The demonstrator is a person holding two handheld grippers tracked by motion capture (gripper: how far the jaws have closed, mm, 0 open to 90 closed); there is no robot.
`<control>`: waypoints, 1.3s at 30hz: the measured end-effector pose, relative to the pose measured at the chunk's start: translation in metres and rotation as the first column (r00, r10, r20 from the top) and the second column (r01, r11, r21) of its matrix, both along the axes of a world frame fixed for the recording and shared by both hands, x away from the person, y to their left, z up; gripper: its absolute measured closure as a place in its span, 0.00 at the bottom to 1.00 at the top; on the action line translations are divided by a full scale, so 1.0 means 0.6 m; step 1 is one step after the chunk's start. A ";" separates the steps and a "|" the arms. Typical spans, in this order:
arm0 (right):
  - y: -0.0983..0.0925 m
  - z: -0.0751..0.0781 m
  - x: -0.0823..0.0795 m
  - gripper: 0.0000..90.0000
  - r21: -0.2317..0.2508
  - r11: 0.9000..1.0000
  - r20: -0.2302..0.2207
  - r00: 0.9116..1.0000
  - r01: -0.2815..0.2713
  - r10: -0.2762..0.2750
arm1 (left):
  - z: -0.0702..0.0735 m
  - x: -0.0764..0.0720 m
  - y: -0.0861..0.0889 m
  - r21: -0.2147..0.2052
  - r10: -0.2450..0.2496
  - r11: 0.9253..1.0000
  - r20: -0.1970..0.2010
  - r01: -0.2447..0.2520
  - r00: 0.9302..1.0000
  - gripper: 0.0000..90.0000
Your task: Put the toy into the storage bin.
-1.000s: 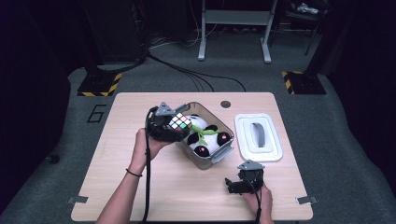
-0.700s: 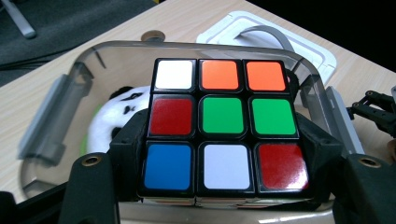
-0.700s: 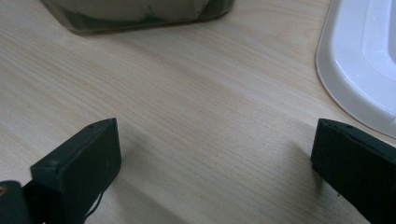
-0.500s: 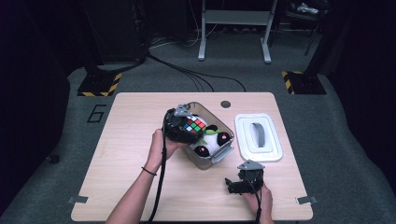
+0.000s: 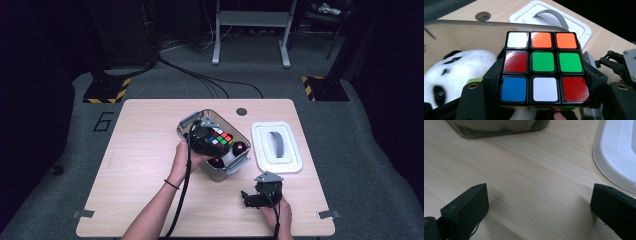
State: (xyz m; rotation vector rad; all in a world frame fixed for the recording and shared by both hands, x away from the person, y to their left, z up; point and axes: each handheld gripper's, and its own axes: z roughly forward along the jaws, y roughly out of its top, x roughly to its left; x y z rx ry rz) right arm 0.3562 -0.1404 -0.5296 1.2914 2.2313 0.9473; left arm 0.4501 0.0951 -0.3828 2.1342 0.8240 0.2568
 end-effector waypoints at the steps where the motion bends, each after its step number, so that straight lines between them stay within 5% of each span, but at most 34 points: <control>1: 0.000 0.000 0.000 0.01 -0.001 1.000 0.001 1.000 -0.001 0.001 | -0.002 0.001 -0.002 0.008 -0.009 1.000 -0.002 0.009 1.000 0.38; 20: -0.001 0.000 0.000 0.01 -0.003 1.000 0.002 1.000 -0.005 0.005 | -0.011 -0.009 -0.022 0.047 -0.042 0.998 -0.030 0.043 0.999 0.32; 27: 0.000 0.000 0.000 0.01 0.002 1.000 0.000 1.000 -0.007 0.007 | 0.007 -0.021 -0.019 0.046 -0.062 0.997 -0.015 0.063 0.998 0.26; 32: -0.001 0.000 0.000 0.01 -0.001 1.000 0.000 1.000 -0.007 0.007 | 0.035 -0.026 -0.010 0.000 -0.042 0.999 0.018 0.042 0.999 0.25; 35: 0.001 0.000 -0.001 0.01 0.003 1.000 -0.004 1.000 0.004 -0.004 | 0.040 -0.016 -0.011 0.031 -0.022 0.999 0.035 0.021 0.999 0.25; 39: -0.001 0.000 -0.001 0.01 0.001 1.000 -0.004 1.000 -0.003 0.003 | 0.030 0.002 -0.014 0.040 -0.032 0.999 0.000 0.032 0.999 0.34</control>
